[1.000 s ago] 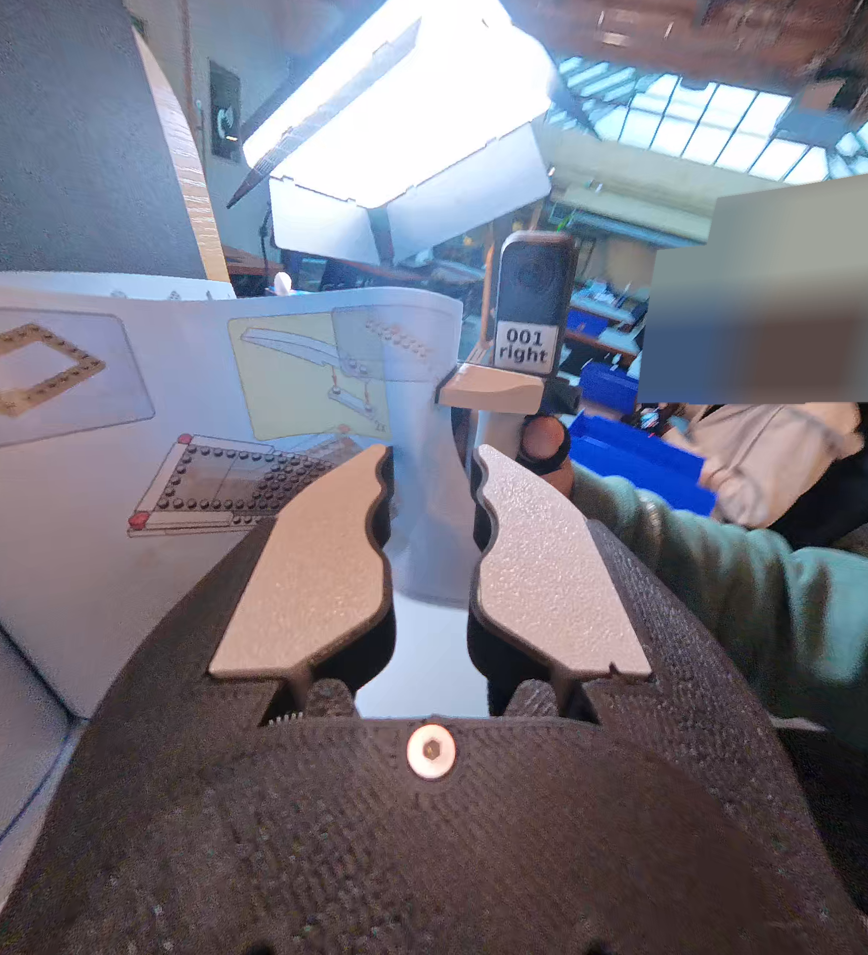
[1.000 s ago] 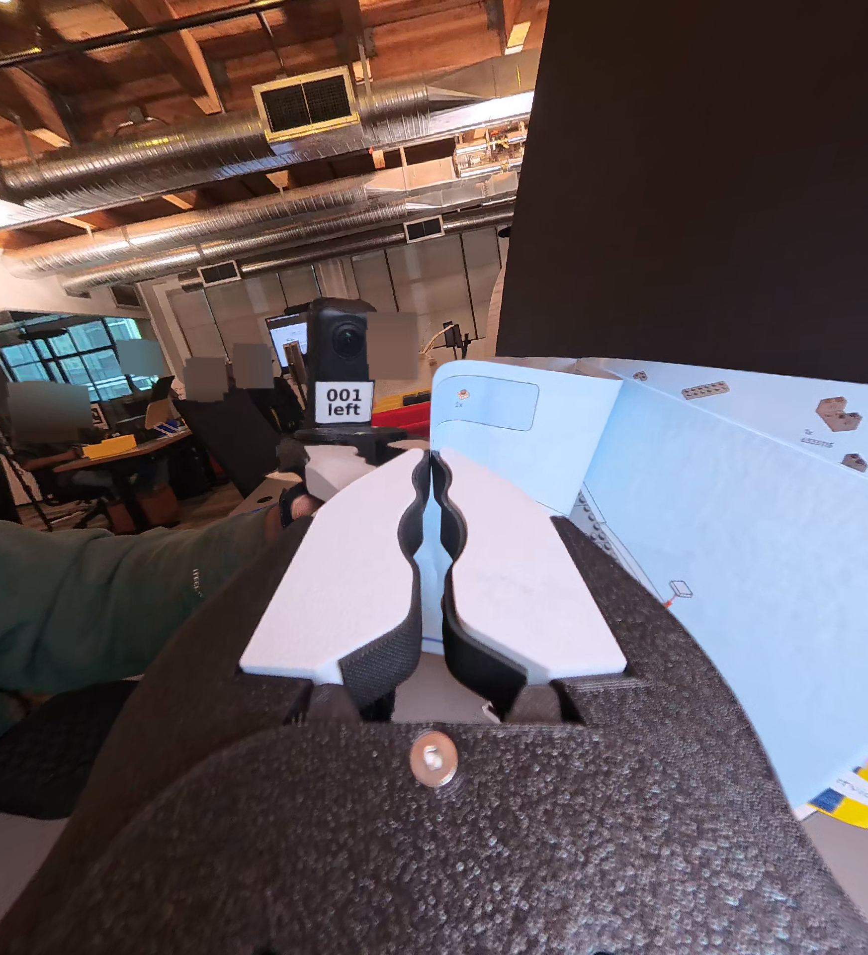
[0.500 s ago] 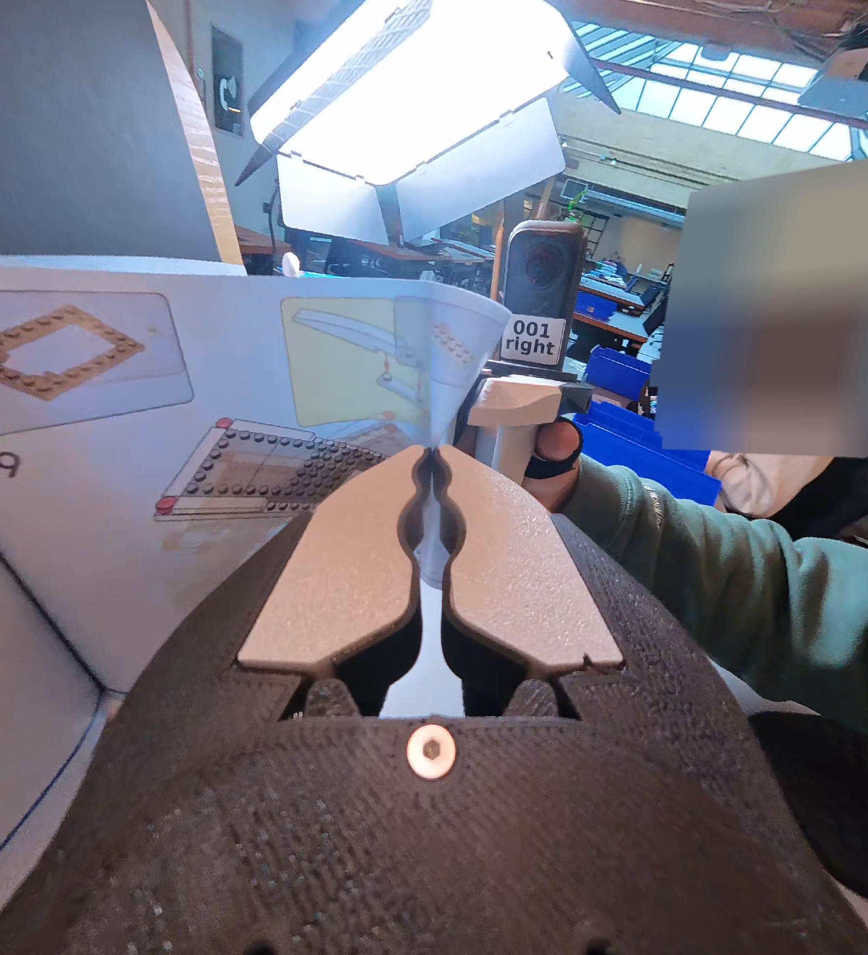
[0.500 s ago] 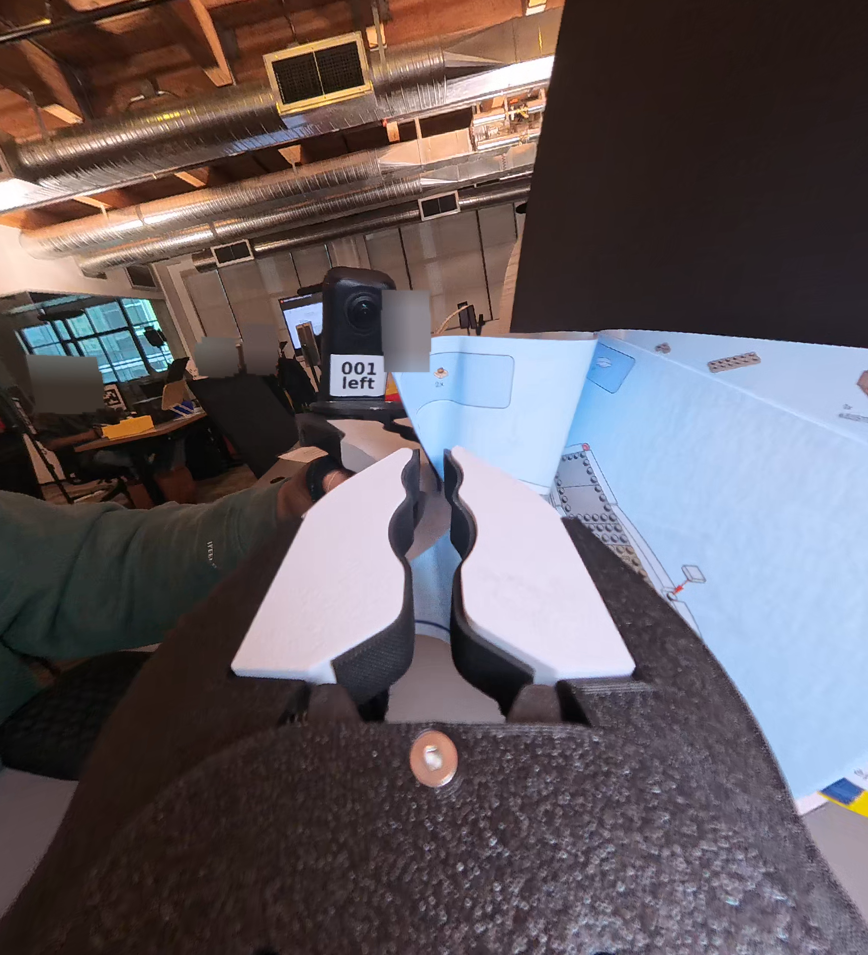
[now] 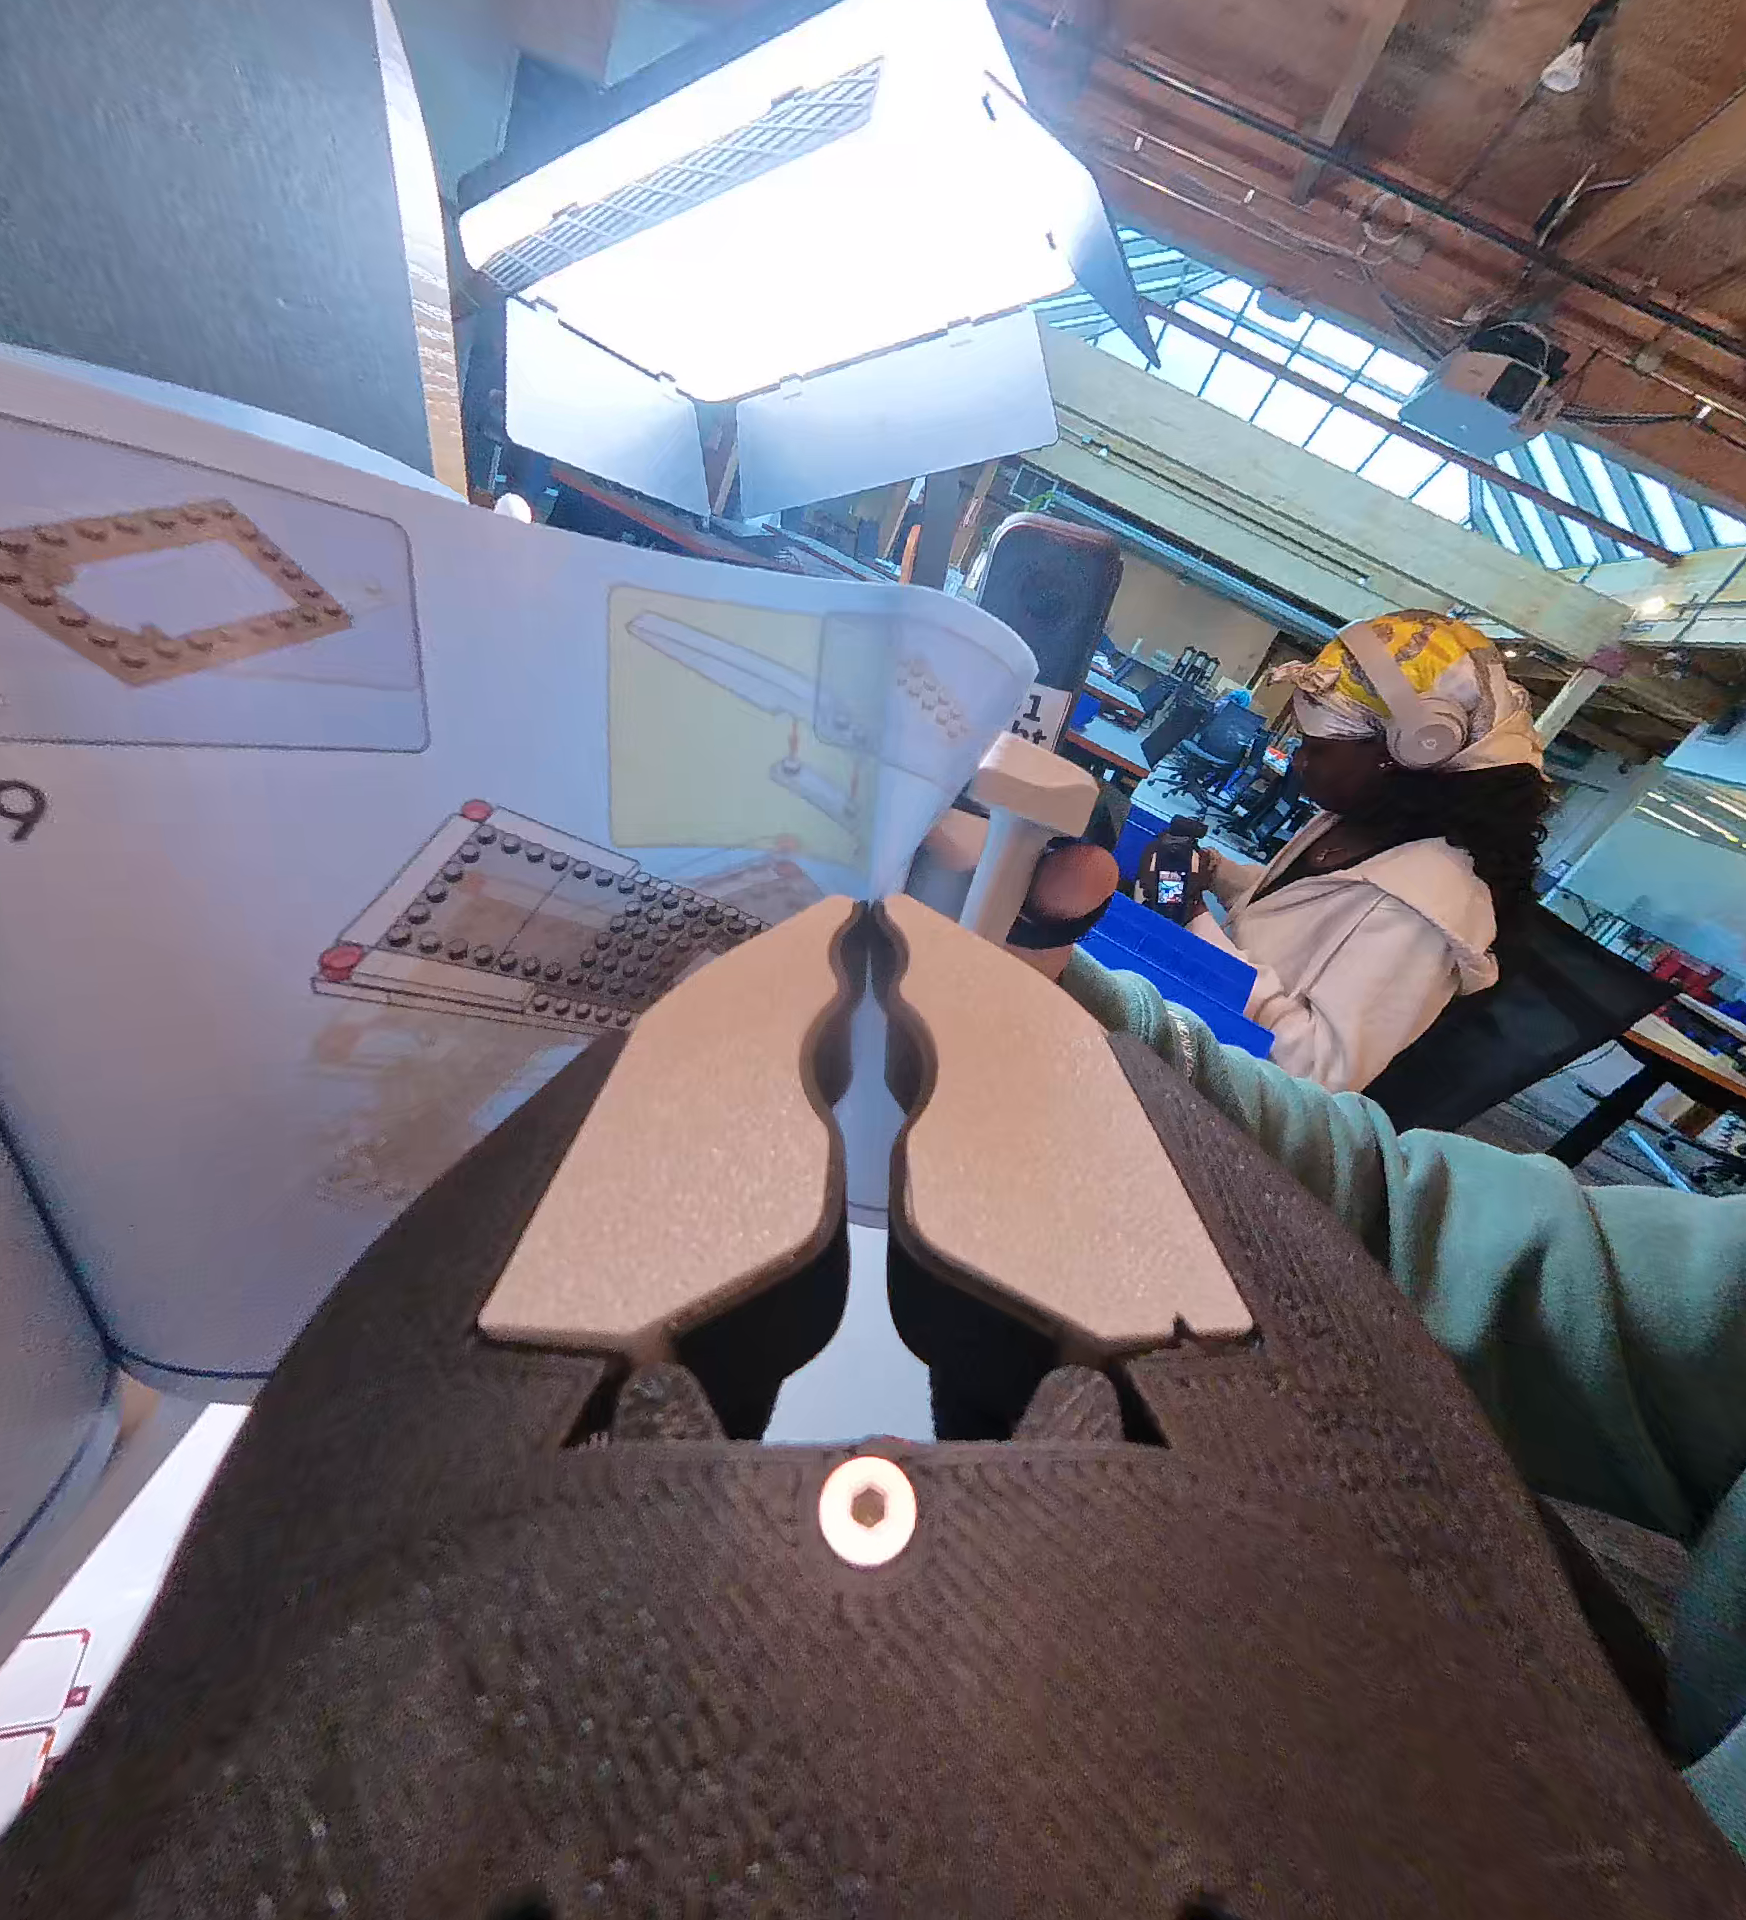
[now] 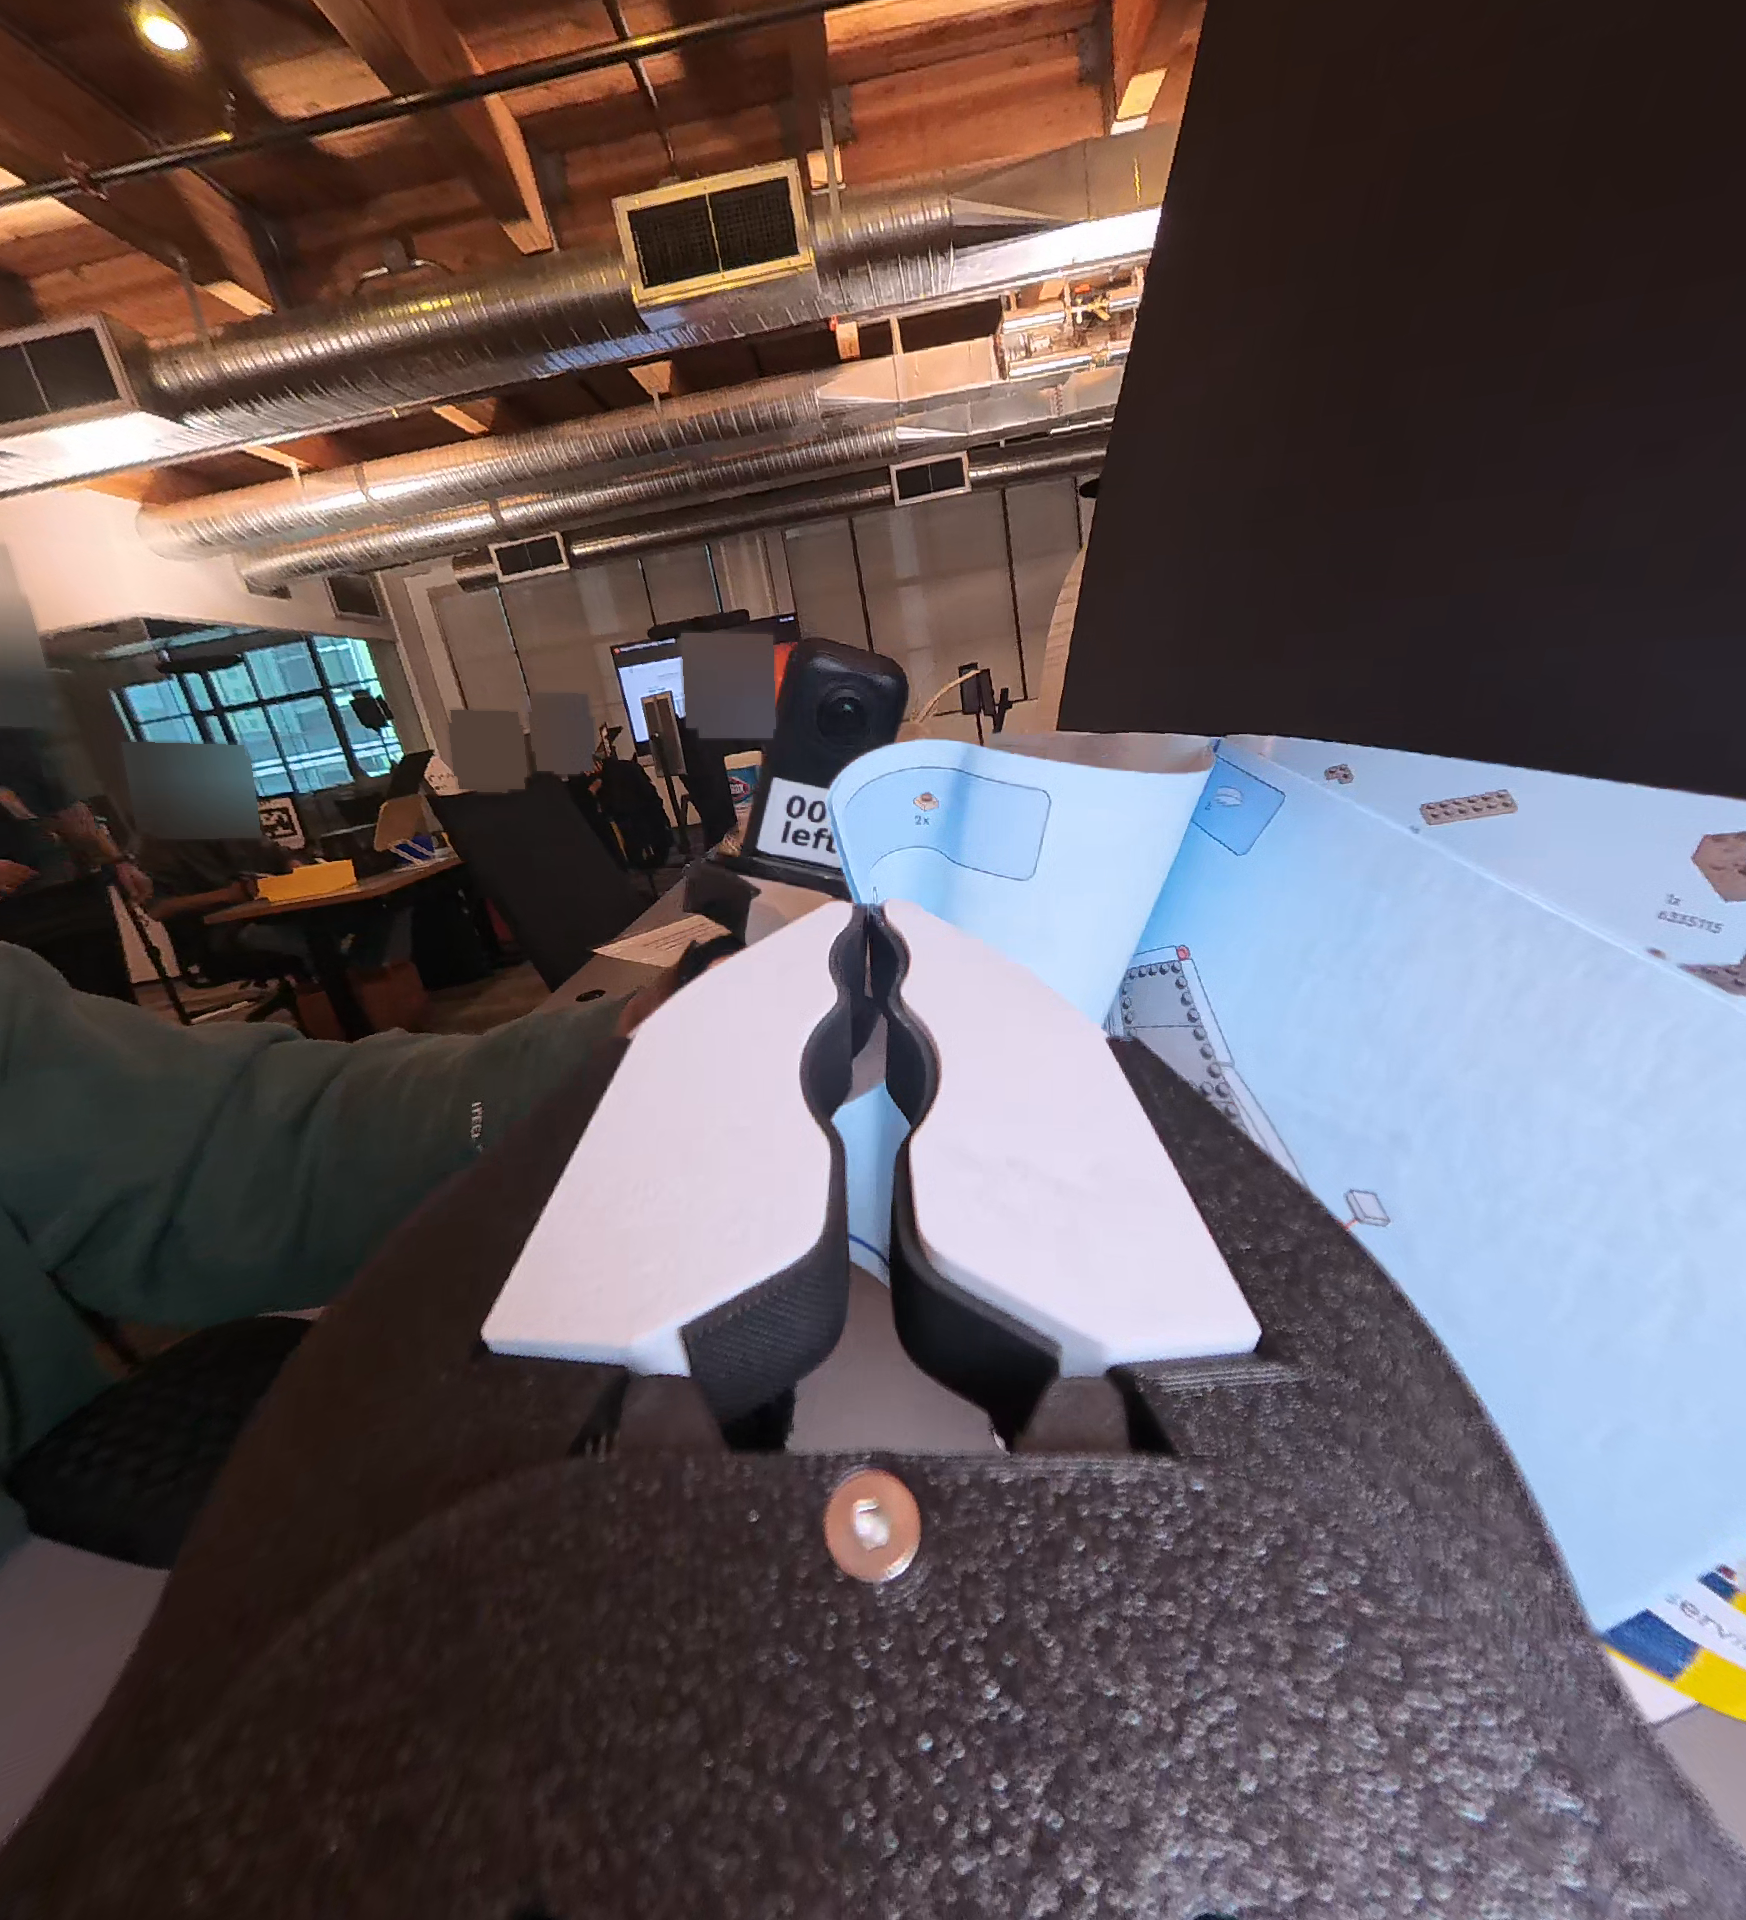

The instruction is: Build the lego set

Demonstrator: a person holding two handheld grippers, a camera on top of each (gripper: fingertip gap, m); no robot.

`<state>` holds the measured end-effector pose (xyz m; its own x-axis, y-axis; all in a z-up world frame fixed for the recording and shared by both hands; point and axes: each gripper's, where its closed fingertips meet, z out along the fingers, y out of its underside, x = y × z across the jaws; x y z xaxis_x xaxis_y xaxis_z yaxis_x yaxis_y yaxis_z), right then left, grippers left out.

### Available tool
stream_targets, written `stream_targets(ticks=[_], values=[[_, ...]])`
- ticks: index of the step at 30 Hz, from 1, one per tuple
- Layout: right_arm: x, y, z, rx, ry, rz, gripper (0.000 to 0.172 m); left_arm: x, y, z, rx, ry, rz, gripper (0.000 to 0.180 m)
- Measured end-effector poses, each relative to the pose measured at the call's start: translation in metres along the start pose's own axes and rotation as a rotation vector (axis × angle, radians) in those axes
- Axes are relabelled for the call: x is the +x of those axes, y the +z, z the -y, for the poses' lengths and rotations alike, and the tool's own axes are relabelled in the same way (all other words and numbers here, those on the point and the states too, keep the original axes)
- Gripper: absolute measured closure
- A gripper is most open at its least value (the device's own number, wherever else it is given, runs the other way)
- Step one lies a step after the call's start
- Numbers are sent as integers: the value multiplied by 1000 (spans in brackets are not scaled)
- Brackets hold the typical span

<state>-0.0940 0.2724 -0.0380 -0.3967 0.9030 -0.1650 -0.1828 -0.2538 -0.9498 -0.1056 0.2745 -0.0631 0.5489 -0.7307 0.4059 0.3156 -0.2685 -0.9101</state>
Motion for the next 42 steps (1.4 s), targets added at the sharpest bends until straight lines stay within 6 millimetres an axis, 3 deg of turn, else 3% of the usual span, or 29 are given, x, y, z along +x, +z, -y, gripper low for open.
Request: stream_targets(ticks=[13, 31, 42], values=[[-3, -4, 22, 114, 40, 54, 169, 6, 3, 0, 14, -38, -52, 180], [-14, -3, 17, 103, 29, 92, 165, 6, 5, -2, 19, -59, -58, 180], [-7, -3, 17, 95, 21, 55, 171, 7, 6, -6, 2, -54, -69, 180]])
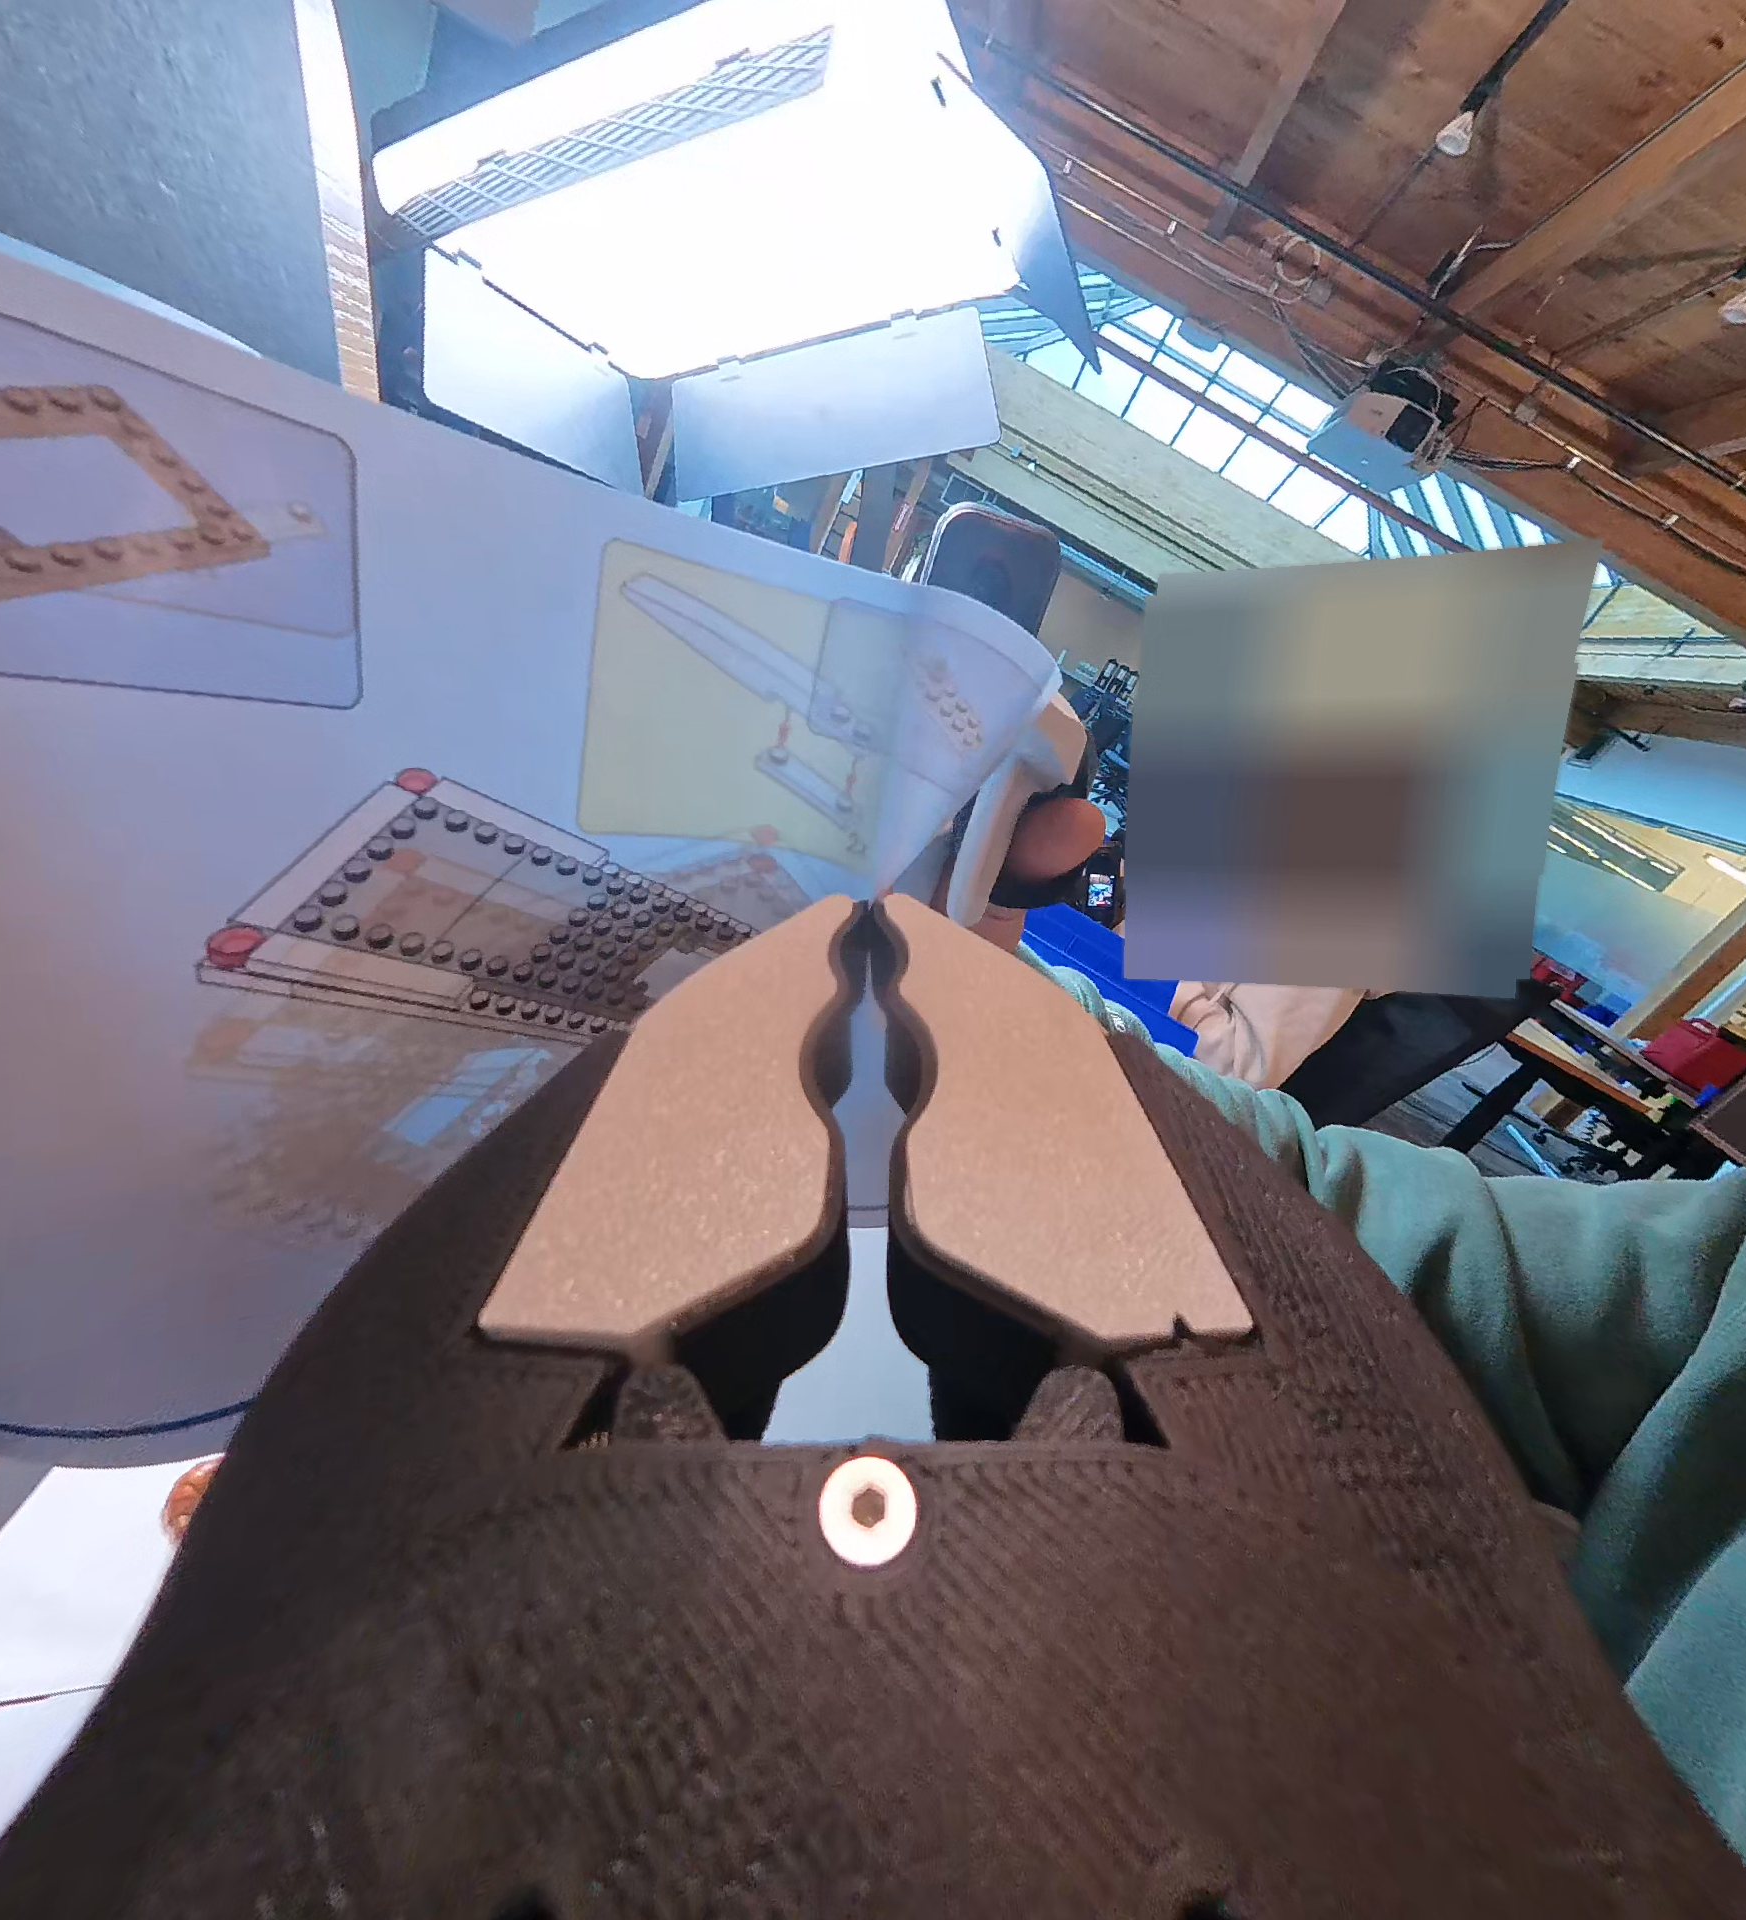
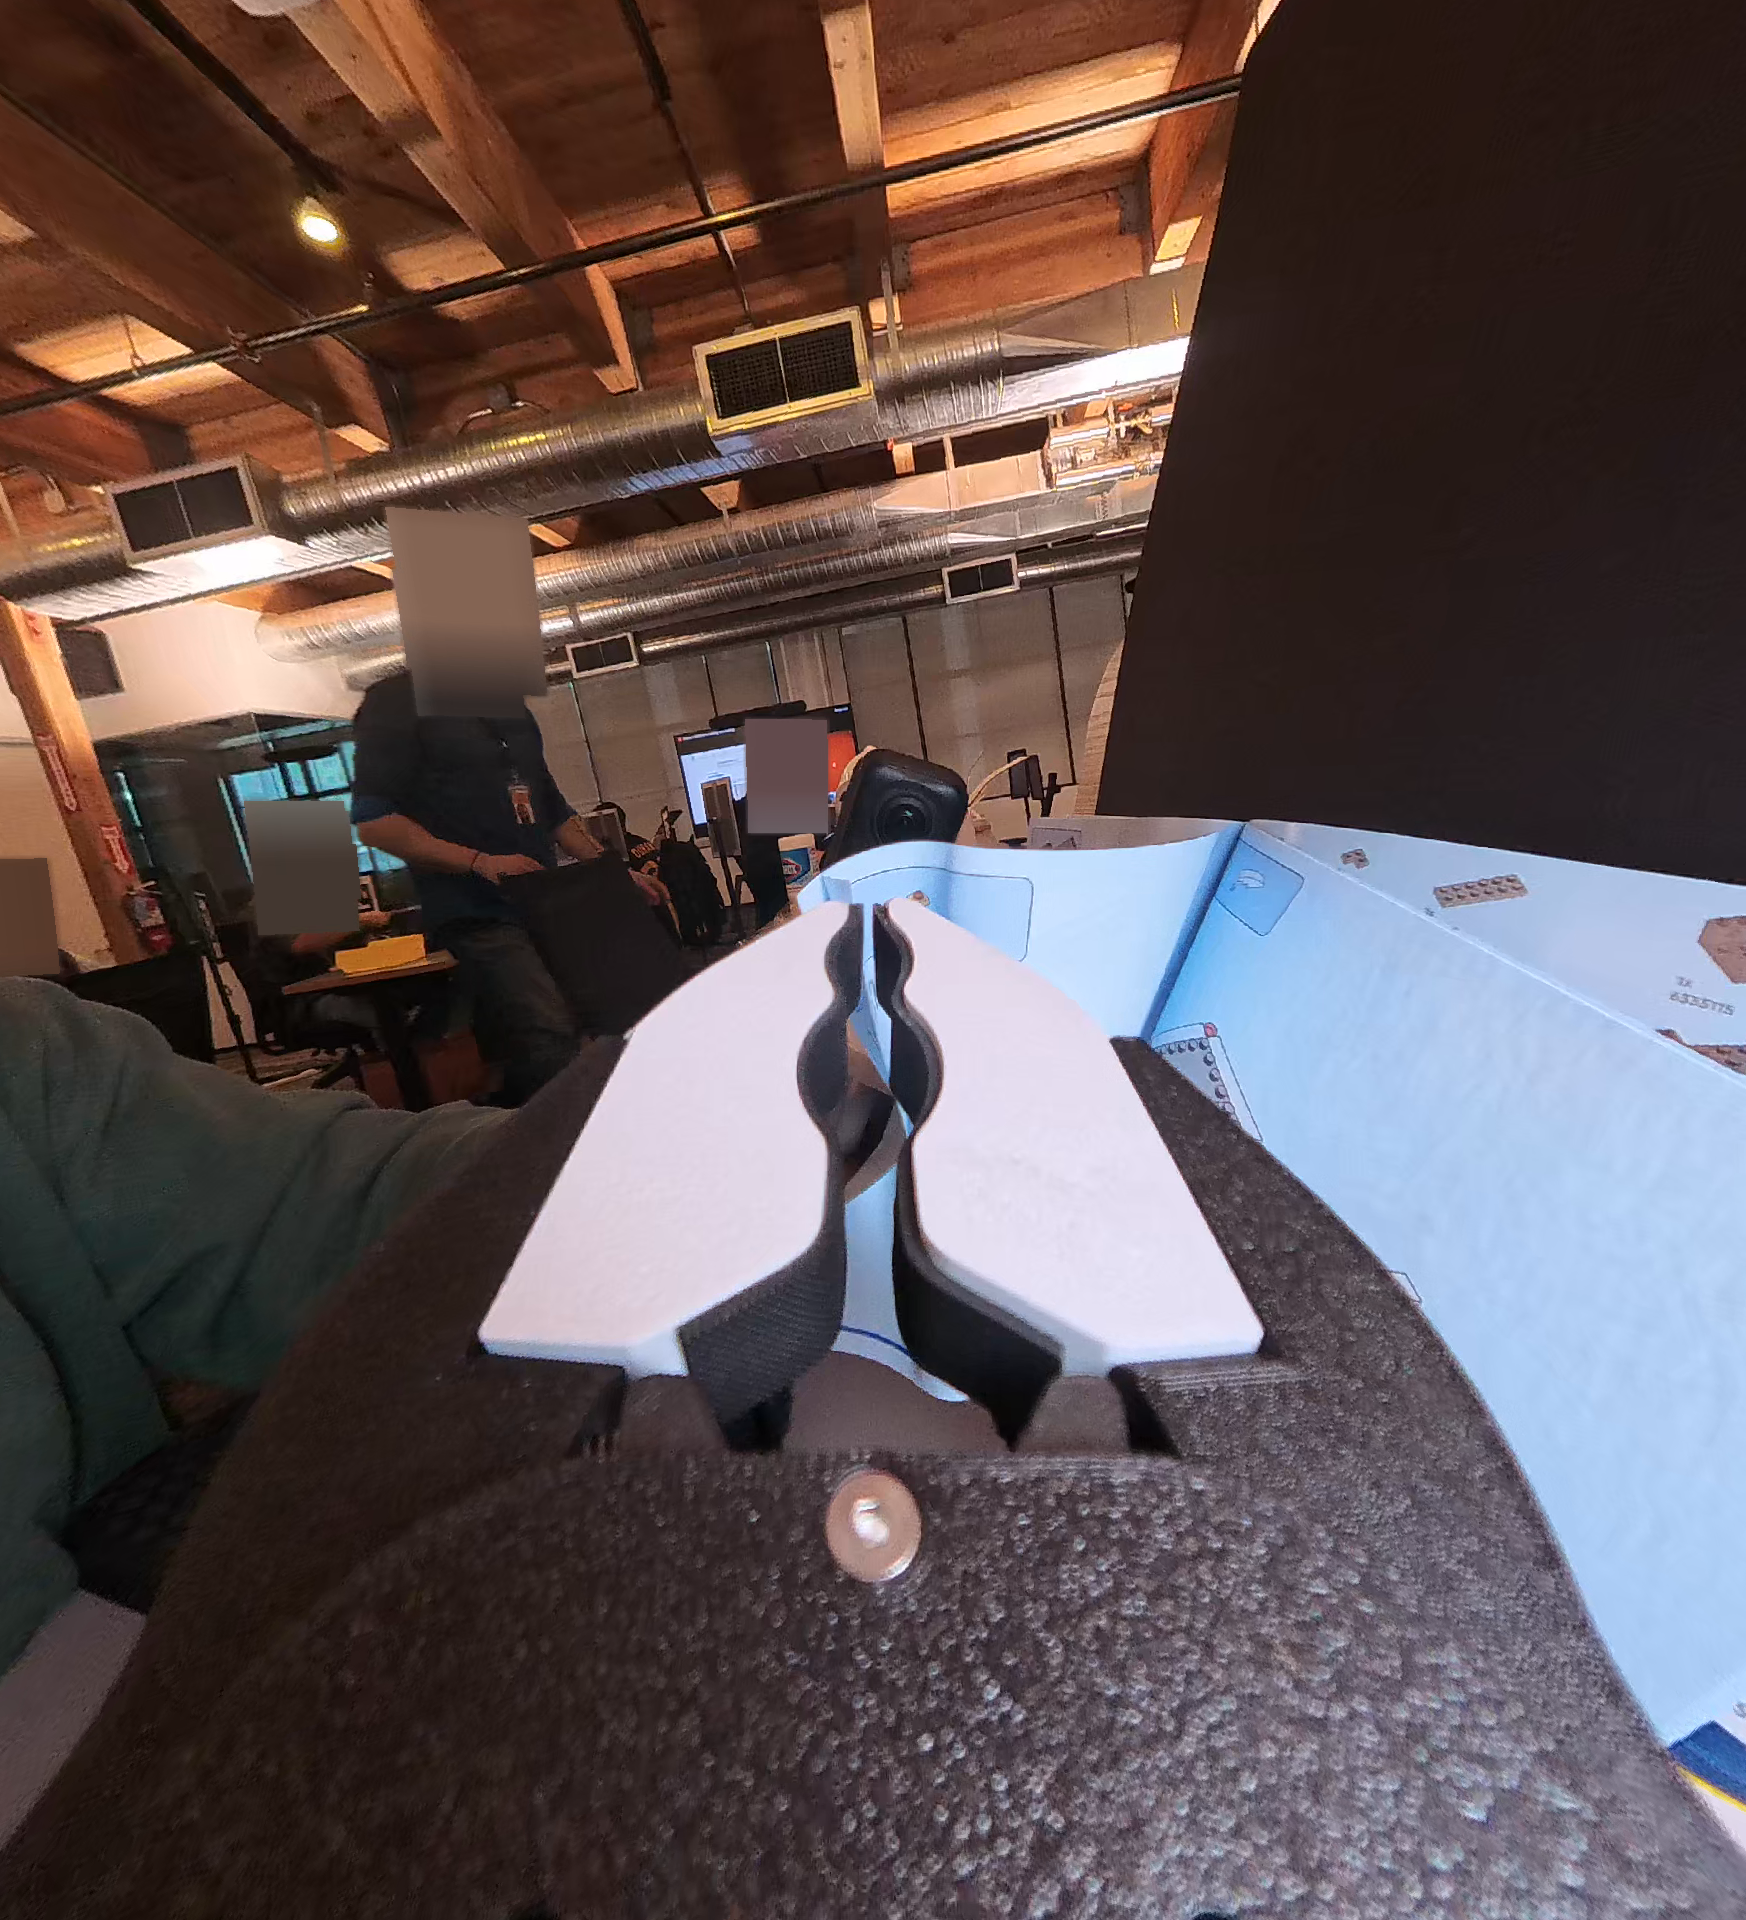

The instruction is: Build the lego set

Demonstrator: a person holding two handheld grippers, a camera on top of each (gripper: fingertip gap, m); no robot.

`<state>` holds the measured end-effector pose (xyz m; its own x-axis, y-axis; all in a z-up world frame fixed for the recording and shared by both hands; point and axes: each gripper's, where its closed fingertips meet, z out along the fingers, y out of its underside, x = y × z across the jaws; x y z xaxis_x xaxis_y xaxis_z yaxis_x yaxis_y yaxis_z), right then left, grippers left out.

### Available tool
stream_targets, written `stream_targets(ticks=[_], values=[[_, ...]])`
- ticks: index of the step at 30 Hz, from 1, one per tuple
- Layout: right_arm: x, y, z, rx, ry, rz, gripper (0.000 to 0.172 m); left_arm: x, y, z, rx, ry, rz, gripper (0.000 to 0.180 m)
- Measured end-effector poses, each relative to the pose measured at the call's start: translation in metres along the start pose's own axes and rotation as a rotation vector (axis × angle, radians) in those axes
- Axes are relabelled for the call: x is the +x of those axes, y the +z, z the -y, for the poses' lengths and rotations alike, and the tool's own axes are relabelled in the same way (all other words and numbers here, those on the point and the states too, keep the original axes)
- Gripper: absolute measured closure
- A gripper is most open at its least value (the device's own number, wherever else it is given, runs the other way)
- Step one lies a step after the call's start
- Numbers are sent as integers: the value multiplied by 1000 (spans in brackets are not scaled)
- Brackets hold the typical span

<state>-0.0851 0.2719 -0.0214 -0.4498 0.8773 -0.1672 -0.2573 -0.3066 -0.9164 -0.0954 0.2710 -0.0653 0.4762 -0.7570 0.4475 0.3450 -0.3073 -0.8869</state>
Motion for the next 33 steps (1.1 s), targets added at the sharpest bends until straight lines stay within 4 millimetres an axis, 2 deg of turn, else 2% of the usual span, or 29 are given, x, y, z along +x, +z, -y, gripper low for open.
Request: stream_targets(ticks=[14, 22, 28, 33], values=[[-9, 4, -12, -77, -64, 3, 164, -4, -2, -2, -8, -6, 17, 180], [-8, 8, -20, -147, -162, -63, 160, -12, -2, -5, -25, 6, 84, 180], [-9, 7, -18, -149, -173, -66, 170, -12, -2, -6, -43, 35, 97, 180], [-12, 5, -12, -107, -107, -19, 172, -3, -3, -5, -27, -1, 17, 180]])
